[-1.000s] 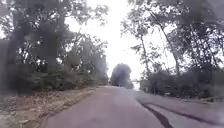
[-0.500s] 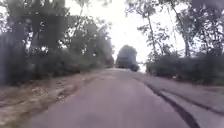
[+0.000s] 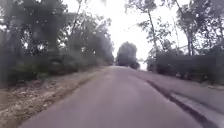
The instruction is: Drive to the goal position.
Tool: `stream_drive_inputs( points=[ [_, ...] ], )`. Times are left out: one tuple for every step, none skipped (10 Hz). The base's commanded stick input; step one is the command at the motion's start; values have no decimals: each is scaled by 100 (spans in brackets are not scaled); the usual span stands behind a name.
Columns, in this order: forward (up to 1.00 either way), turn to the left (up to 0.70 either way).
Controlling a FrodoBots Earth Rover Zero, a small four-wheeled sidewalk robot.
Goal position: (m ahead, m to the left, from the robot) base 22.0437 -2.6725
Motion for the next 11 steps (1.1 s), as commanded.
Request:
stream_drive_inputs(
  points=[
    [100, 0],
    [100, 0],
    [100, 0],
    [100, 0],
    [100, 0],
    [100, 0],
    [100, 0],
    [100, 0],
    [100, 0],
    [100, -2],
    [100, -18]
  ],
)
